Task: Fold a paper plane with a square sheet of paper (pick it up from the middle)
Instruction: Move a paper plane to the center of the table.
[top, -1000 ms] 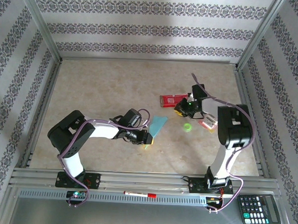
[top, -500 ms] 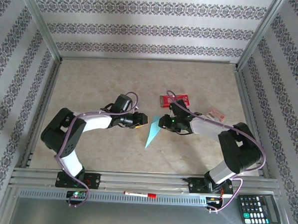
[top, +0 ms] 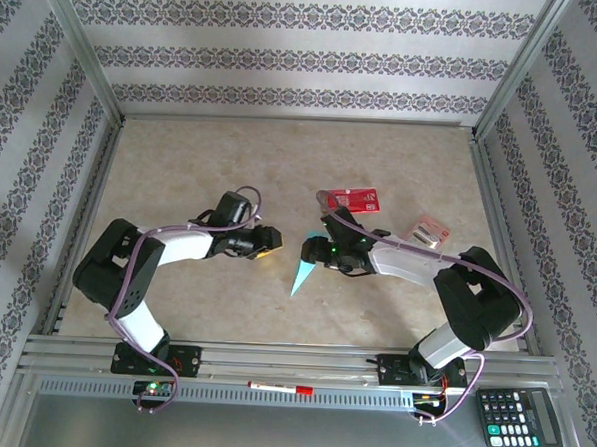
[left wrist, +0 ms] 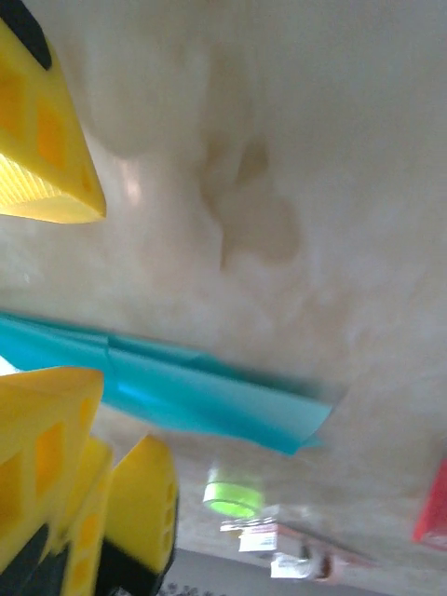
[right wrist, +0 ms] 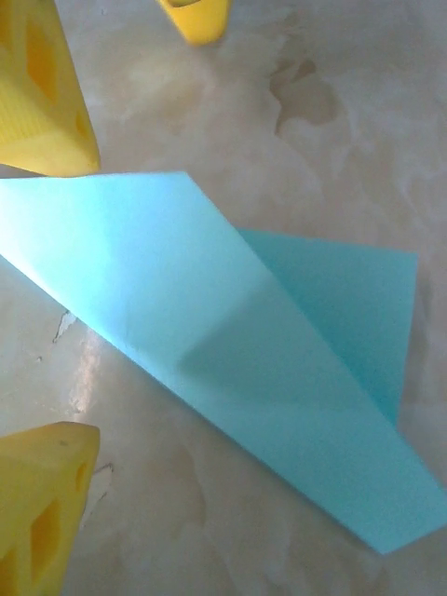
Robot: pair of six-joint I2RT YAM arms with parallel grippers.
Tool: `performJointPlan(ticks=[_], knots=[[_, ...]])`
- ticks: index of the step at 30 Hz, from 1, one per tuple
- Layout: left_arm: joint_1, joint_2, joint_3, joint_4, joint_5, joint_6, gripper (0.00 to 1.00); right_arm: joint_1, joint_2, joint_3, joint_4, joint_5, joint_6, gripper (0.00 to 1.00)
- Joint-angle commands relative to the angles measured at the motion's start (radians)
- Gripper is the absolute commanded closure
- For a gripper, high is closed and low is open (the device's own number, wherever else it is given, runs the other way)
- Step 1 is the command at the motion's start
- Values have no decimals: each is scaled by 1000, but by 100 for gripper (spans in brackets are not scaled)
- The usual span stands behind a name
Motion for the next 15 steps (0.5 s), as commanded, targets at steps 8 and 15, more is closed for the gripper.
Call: performJointPlan(ticks=[8, 15], knots=[[43, -23, -61, 36, -2, -13, 55, 138, 185, 272, -336, 400, -39, 16], [49, -34, -70, 31, 10, 0, 55, 163, 254, 344, -402, 458, -41, 20]])
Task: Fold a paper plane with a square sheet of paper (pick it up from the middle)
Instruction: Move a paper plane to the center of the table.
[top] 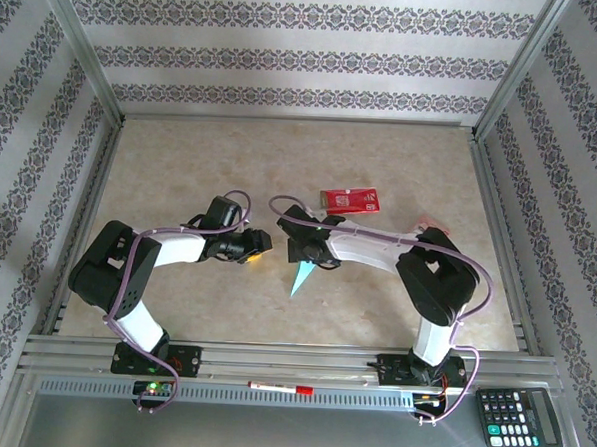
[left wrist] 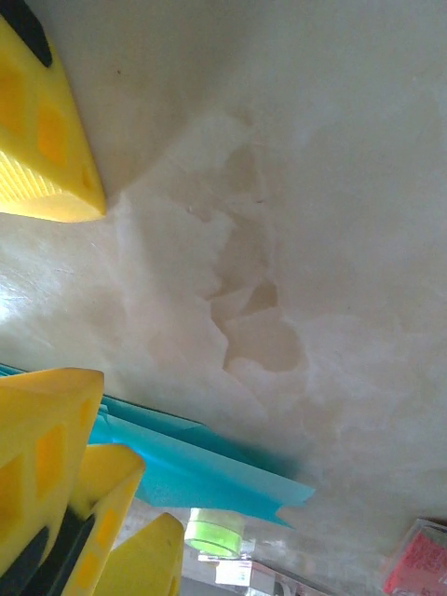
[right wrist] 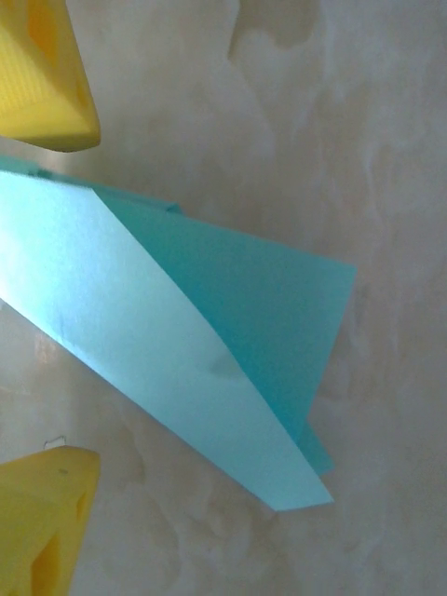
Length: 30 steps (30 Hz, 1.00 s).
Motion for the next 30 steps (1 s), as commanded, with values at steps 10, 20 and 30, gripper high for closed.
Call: performJointPlan(ticks=[10, 20, 30], knots=[[13, -26, -21, 22, 12, 14, 55, 7, -71, -39, -61, 76, 30, 36], [12, -25, -20, 56, 46, 6, 55, -31, -125, -120, -2, 27, 61, 73], [-153, 11, 56, 152, 92, -27, 53, -199, -295, -448, 397, -289, 89, 95]])
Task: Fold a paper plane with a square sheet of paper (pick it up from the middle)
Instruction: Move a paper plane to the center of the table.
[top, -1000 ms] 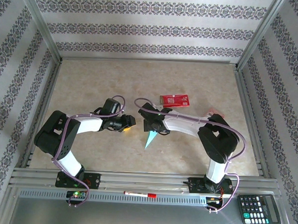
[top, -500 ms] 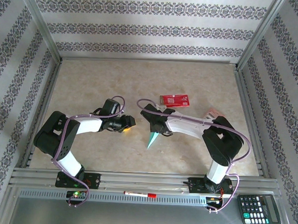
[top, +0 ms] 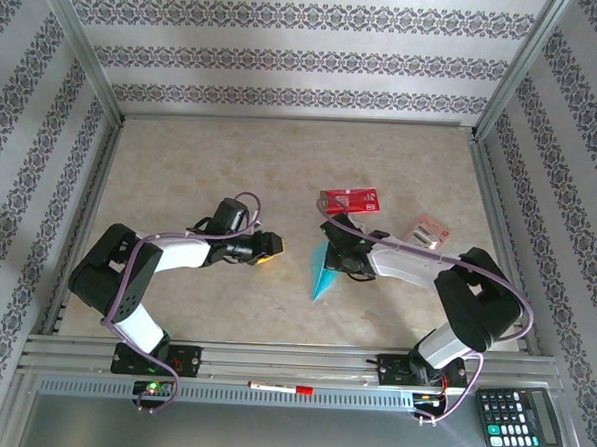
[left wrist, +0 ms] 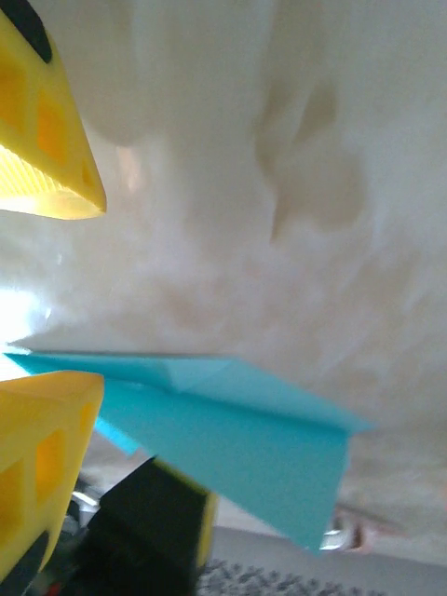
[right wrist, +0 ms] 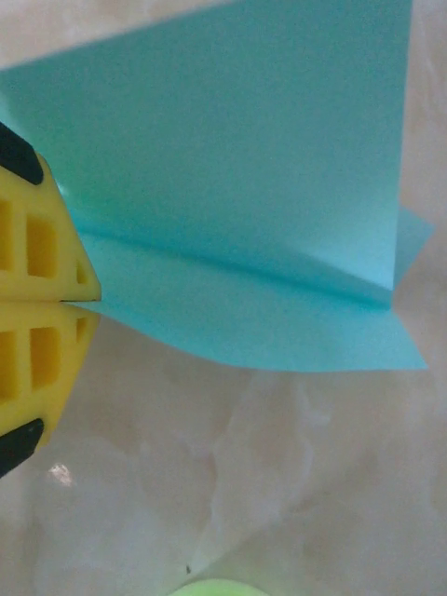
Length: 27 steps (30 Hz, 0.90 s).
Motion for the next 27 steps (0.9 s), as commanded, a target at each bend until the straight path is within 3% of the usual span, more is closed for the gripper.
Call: performJointPlan(ticks=[1, 12, 18, 21, 27], knots=[[-64, 45, 75, 52, 29, -5, 53, -32, -32, -84, 180, -144, 29, 95], [-156, 233, 279, -80, 36, 43, 53, -72, -48, -189, 314, -193, 43, 96], [-157, 312, 362, -111, 46, 65, 67, -76, -46, -192, 319, -198, 35, 96], [-157, 352, 389, -88, 57, 47, 79, -81, -50, -192, 320, -200, 31, 96], [-126, 322, 329, -8, 35, -10, 99, -94, -76, -189, 321, -209, 29, 96]])
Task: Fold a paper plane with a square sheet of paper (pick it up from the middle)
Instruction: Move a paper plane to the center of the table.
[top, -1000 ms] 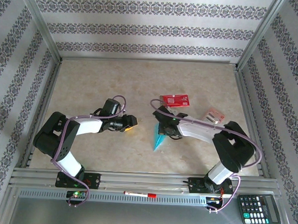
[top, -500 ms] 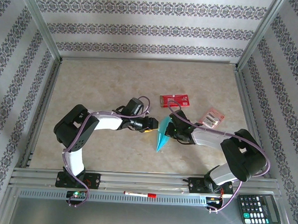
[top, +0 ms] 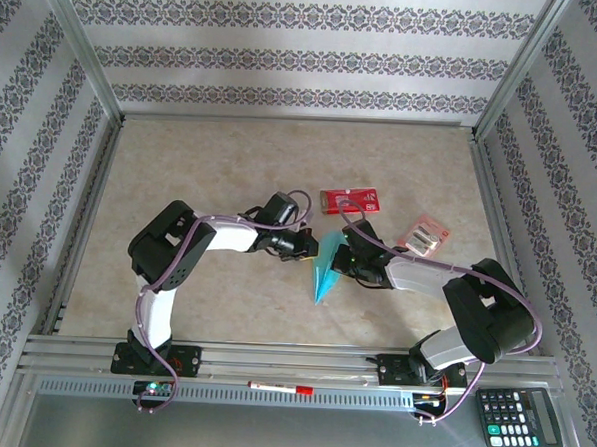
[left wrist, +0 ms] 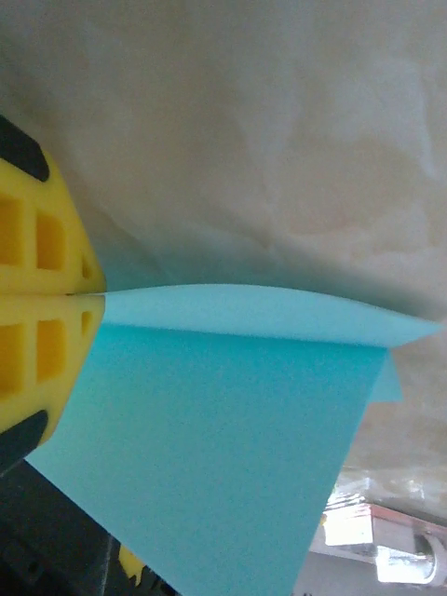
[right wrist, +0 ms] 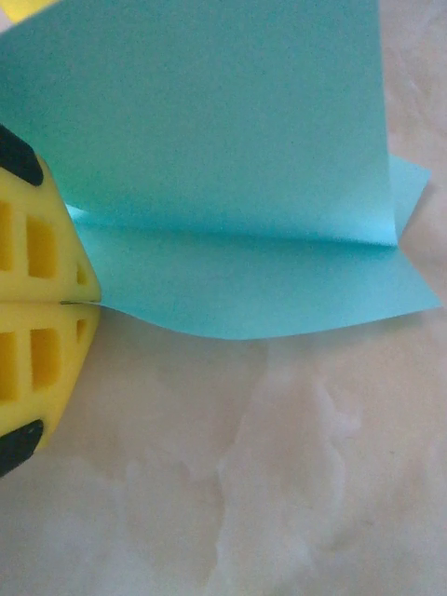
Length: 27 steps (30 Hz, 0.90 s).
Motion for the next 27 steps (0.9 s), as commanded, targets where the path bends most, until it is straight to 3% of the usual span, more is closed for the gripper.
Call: performJointPlan(ticks=[1, 9, 19, 27], knots=[[25, -34, -43, 59, 4, -38, 100, -10, -8, -9, 51, -34, 6, 96], [66, -144, -173, 101, -46, -65, 100, -14, 16, 34, 64, -66, -4, 95], [86, -165, -221, 105, -79, -71, 100, 5, 104, 109, 97, -95, -18, 91], [91, -155, -220, 83, -89, -57, 90, 2, 115, 122, 95, -104, -31, 83]])
